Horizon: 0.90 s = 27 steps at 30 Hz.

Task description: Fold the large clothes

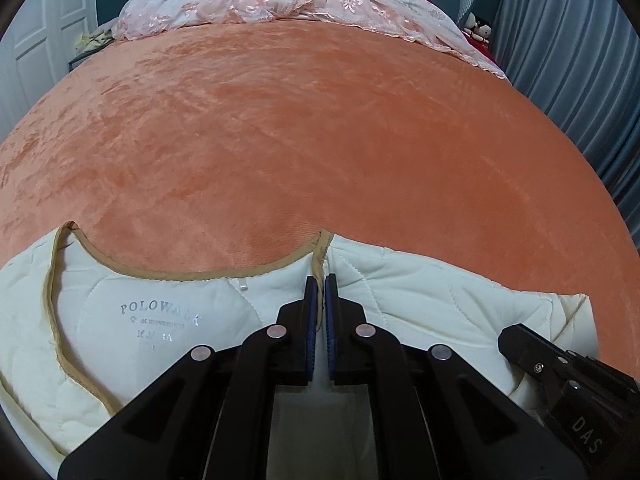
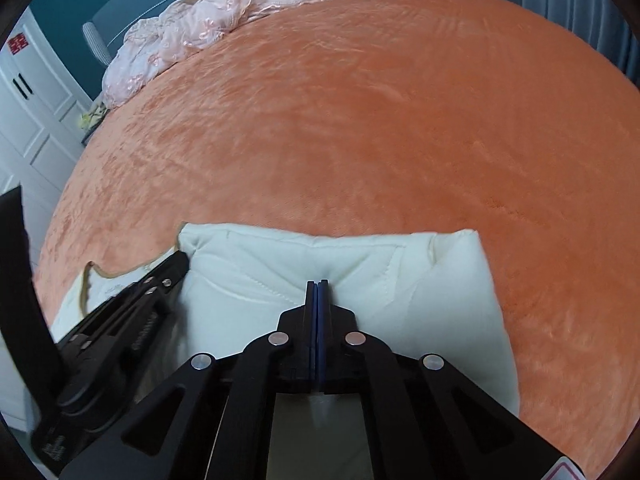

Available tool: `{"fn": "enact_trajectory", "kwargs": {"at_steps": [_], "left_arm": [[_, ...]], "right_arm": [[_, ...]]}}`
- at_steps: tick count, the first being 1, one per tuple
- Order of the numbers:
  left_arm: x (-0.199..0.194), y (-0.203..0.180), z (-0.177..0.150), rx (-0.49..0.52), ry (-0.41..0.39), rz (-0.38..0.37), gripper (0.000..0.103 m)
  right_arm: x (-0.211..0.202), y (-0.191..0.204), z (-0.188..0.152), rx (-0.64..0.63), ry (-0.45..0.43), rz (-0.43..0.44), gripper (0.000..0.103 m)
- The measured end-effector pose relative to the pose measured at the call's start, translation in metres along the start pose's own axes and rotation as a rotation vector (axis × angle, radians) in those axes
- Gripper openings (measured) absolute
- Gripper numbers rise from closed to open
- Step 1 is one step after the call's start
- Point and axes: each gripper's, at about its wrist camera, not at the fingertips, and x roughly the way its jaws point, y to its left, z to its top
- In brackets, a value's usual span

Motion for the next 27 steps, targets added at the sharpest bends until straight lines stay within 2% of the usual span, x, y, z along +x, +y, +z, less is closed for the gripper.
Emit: {"fn": "enact_trajectory", "kwargs": {"at_steps": [5,7,8,9,10,12,14,17,18,20,21,25,27], "left_arm": [[-0.002,0.001,-0.001,-0.005,-0.016,-0.004,0.005],[-0.011,0.005,0.000,-0.025,-0.024,-0.001,0.008],[-0.022,0.010,0.001,-0.050,-0.036,0.004,0.011],[-0.038,0.019,0.001,-0.073,-0.058,0.022,0.011],[-0.057,0.032,0.001,-0.090,-0.084,0.025,0.011],[-0.085,0.057,0.002,-0.097,-0.106,0.050,0.011],[-0.098,0.086,0.004,-0.088,-0.085,0.110,0.011],[-0.096,0.118,0.001,-0.094,-0.033,0.162,0.010],[-0.092,0.125,-0.001,-0.101,-0.005,0.153,0.010],[-0.083,0.135,-0.007,-0.111,0.048,0.122,0.010],[-0.078,0.136,-0.010,-0.102,0.069,0.110,0.010],[-0.072,0.134,-0.024,-0.050,0.066,0.107,0.010],[-0.068,0.133,-0.031,-0.036,0.063,0.094,0.009]], "right_arm": [[0.009,0.004,-0.001,-0.039,-0.065,-0.053,0.000],[0.006,0.001,0.000,-0.019,-0.079,-0.046,0.000],[-0.001,-0.002,0.002,0.001,-0.098,-0.065,0.000],[-0.014,-0.002,0.003,0.019,-0.133,-0.129,0.000],[-0.033,0.000,0.004,0.026,-0.189,-0.152,0.005],[-0.065,0.016,0.005,0.001,-0.246,-0.089,0.006],[-0.078,0.049,0.007,-0.074,-0.208,0.013,0.009],[-0.064,0.099,-0.001,-0.140,-0.077,0.221,0.010],[-0.057,0.114,-0.006,-0.170,-0.047,0.242,0.010],[-0.042,0.143,-0.017,-0.259,-0.016,0.210,0.010],[-0.035,0.151,-0.023,-0.284,0.006,0.209,0.006],[-0.008,0.158,-0.046,-0.323,0.102,0.209,0.004],[0.002,0.156,-0.053,-0.326,0.117,0.214,0.003]]}}
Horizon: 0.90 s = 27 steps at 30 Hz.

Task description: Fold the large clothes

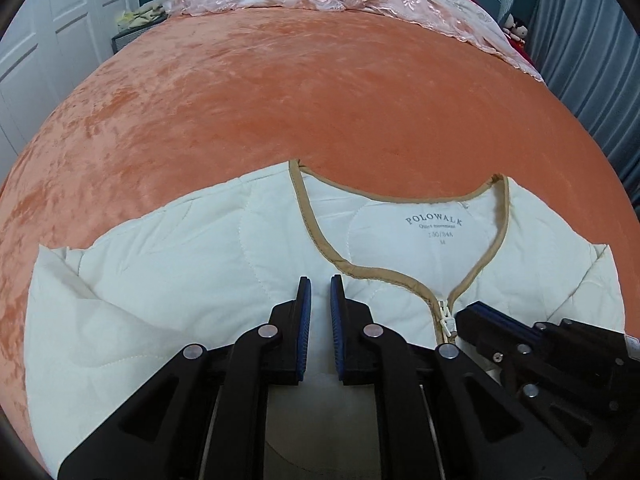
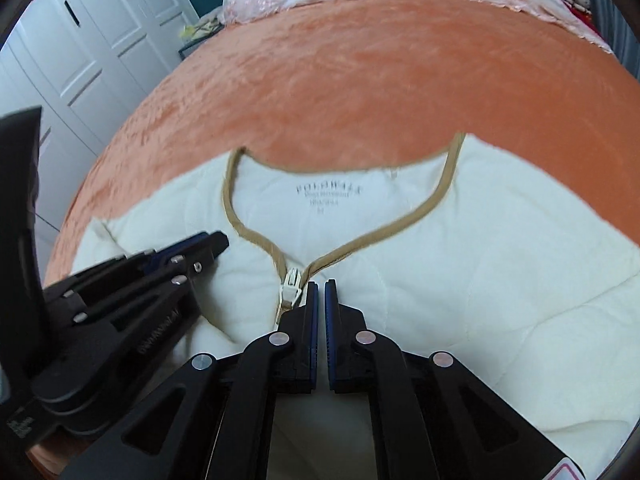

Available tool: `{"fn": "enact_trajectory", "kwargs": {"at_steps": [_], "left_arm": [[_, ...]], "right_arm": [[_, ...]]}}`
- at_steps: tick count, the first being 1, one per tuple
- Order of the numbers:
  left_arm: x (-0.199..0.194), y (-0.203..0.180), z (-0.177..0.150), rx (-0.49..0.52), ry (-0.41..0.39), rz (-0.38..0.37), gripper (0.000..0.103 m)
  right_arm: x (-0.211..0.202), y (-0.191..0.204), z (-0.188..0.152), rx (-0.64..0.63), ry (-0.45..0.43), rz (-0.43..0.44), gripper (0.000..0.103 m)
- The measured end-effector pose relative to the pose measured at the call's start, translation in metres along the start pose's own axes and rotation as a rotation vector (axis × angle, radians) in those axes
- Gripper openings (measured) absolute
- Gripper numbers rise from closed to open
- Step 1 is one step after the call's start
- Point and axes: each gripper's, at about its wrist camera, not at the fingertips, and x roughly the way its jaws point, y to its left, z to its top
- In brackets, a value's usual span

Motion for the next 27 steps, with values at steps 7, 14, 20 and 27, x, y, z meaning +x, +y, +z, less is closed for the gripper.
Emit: {"fn": "enact_trajectory", "kwargs": {"at_steps": [7,14,20,27], "left_arm": [[0.011,0.002,0.002,0.012,-0.030,0.005,0.009],[0.027,0.008,0.014,-0.034,-0.048,0.018,0.011],[0.036,-0.008,0.012,0.024,-0.096,0.109,0.010],[0.036,-0.009,0.007,0.036,-0.149,0.127,0.009]], "right_arm": [[0.010,-0.015,0.002,0.061,-0.052,-0.006,0.000],[0.021,-0.025,0.010,0.078,-0.101,-0.055,0.000],[0.031,-0.024,0.012,0.060,-0.106,-0.076,0.000],[0.034,-0.019,0.009,0.034,-0.146,-0.110,0.000]]}}
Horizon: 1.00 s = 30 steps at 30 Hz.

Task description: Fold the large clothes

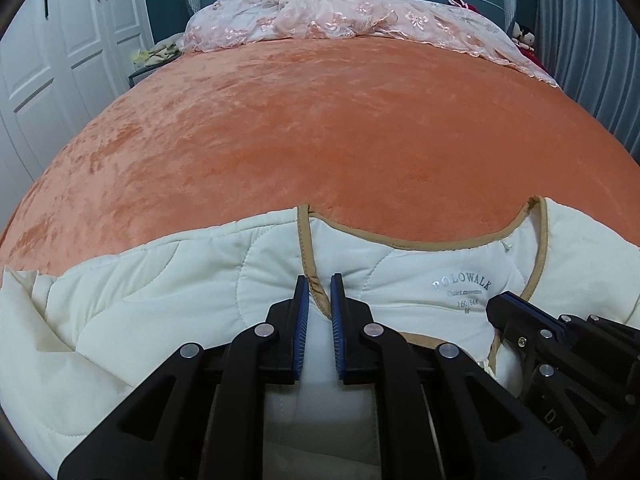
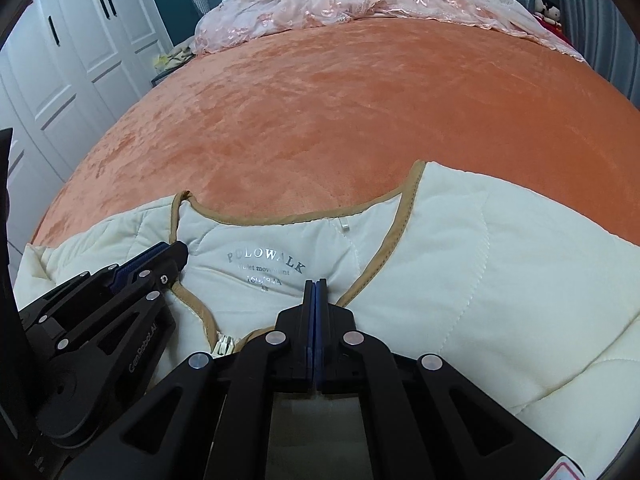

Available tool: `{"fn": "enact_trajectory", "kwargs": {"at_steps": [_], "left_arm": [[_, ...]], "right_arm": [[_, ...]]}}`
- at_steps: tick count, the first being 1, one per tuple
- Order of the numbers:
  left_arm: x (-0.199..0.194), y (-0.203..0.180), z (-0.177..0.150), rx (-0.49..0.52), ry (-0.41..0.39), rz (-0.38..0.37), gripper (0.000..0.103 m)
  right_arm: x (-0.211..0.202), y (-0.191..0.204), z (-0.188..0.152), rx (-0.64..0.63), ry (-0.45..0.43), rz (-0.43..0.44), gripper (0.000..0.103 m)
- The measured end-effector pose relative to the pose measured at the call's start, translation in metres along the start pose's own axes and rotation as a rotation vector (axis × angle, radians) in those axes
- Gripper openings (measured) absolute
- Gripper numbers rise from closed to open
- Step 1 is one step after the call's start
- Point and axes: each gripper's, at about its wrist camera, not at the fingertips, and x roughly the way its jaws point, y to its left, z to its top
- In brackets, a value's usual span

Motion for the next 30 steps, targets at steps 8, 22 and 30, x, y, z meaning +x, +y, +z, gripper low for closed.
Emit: {"fn": "enact_trajectory", "kwargs": {"at_steps": [8,22,30], "left_arm": [[0.002,-0.002,-0.003,0.005,-0.018,0.012,0.009],[-0.119,0.056,0.001,-0.297,-0.201,0.033,0.086],[-0.247,0.097,-0.117,-0.163,-0.020,-0.027,0.092]], "right_arm": [[0.000,0.003,-0.002,-0.011,-0.021,-0.016,0.000],[-0.132,-0.004,-0.023,0.026,-0.215,-0.125,0.048],[-0.271,-0.033,-0.146,-0.015,-0.154,-0.058,0.065]]}}
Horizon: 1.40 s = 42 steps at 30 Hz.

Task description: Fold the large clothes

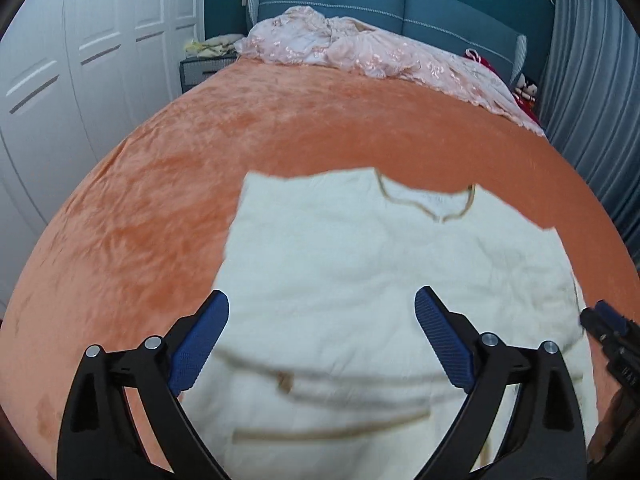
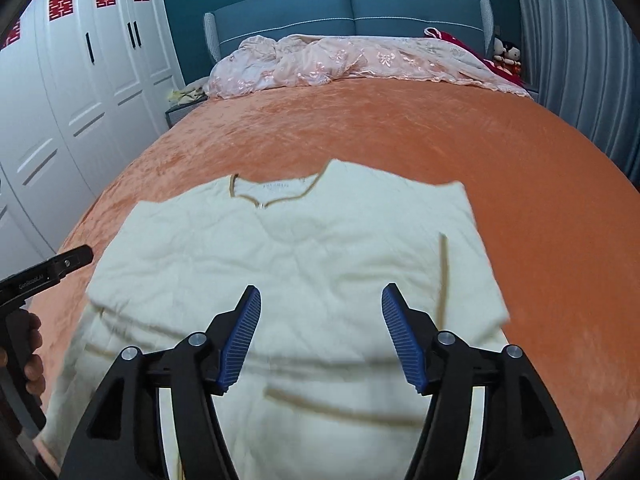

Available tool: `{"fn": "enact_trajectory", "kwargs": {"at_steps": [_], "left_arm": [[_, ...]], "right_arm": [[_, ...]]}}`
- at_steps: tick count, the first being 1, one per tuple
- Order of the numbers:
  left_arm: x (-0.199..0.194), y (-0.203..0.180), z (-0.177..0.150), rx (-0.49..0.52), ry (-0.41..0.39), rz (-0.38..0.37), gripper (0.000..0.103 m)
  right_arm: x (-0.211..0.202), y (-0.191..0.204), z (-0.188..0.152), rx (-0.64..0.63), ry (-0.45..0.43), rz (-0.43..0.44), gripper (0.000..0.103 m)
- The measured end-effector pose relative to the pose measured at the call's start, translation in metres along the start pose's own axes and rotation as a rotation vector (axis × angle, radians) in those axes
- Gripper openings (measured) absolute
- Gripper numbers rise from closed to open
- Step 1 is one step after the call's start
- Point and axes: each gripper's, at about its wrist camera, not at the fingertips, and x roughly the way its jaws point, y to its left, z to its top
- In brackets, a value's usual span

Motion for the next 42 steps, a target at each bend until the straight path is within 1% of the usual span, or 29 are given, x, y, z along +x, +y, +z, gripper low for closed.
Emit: {"fn": "enact_trajectory", "kwargs": {"at_steps": [1,2,5,7,9,12,14,15,17,19,21,22,23,24,25,26,27,29,31,34,36,39,42], "left_arm": [[-0.013,0.013,-0.021,-0.005,0.031,0.016,0.092],[-0.023,0.024,-0.034,-0.014,0.052,0.037,0.092],[-0.051,0.064,-0.090,-0.076,0.126,0.095,0.092],[-0.065,0.088,-0.121,-0.142,0.173,0.095,0.092],[-0.072,0.108,-0.141,-0.217,0.211,0.101,0.092],[-0.076,0.124,-0.163,-0.293,0.241,0.052,0.092],[-0.069,0.128,-0.176,-0.324,0.282,0.004,0.092],[-0.066,0.126,-0.180,-0.332,0.300,0.001,0.092],[-0.068,0.122,-0.184,-0.331,0.271,0.011,0.092],[-0.068,0.119,-0.185,-0.344,0.262,0.005,0.091],[-0.069,0.116,-0.185,-0.355,0.255,0.008,0.085],[-0.069,0.114,-0.183,-0.353,0.255,-0.008,0.071],[-0.070,0.112,-0.182,-0.349,0.259,-0.027,0.048],[-0.071,0.108,-0.181,-0.344,0.262,-0.048,0.030],[-0.074,0.104,-0.179,-0.338,0.255,-0.043,0.024],[-0.077,0.101,-0.176,-0.330,0.246,-0.035,0.010],[-0.082,0.098,-0.174,-0.317,0.236,-0.022,0.010],[-0.093,0.095,-0.169,-0.303,0.213,-0.028,0.008],[-0.108,0.093,-0.165,-0.291,0.182,-0.049,0.008],[-0.138,0.087,-0.160,-0.254,0.141,-0.073,0.007],[-0.158,0.084,-0.160,-0.228,0.128,-0.090,0.007],[-0.192,0.082,-0.172,-0.170,0.136,-0.111,0.007],[-0.230,0.079,-0.193,-0.061,0.187,-0.110,0.007]], "right_arm": [[-0.019,-0.009,-0.017,0.012,0.011,-0.008,0.068],[-0.038,-0.019,-0.034,0.029,0.025,-0.024,0.069],[-0.078,-0.051,-0.081,0.084,0.086,-0.087,0.070],[-0.097,-0.073,-0.110,0.138,0.123,-0.121,0.071],[-0.106,-0.091,-0.135,0.201,0.162,-0.148,0.071],[-0.112,-0.109,-0.165,0.299,0.197,-0.132,0.072],[-0.109,-0.112,-0.176,0.342,0.212,-0.109,0.072],[-0.108,-0.113,-0.180,0.360,0.215,-0.098,0.072],[-0.103,-0.114,-0.187,0.398,0.226,-0.066,0.072],[-0.097,-0.115,-0.192,0.443,0.233,-0.039,0.072],[-0.096,-0.114,-0.195,0.471,0.232,-0.033,0.072],[-0.097,-0.113,-0.196,0.478,0.222,-0.028,0.068],[-0.097,-0.111,-0.195,0.481,0.217,-0.018,0.064],[-0.098,-0.111,-0.195,0.481,0.222,-0.012,0.050],[-0.098,-0.110,-0.194,0.479,0.230,-0.007,0.030],[-0.098,-0.109,-0.193,0.480,0.231,0.011,0.018],[-0.100,-0.110,-0.191,0.482,0.227,0.012,0.007],[-0.109,-0.109,-0.186,0.472,0.204,0.023,0.006],[-0.122,-0.106,-0.179,0.434,0.179,0.030,0.004],[-0.148,-0.099,-0.168,0.358,0.152,0.048,0.004],[-0.166,-0.094,-0.165,0.285,0.152,0.055,0.004],[-0.196,-0.083,-0.171,0.147,0.200,0.069,0.004],[-0.234,-0.072,-0.186,0.005,0.299,0.081,0.004]]}}
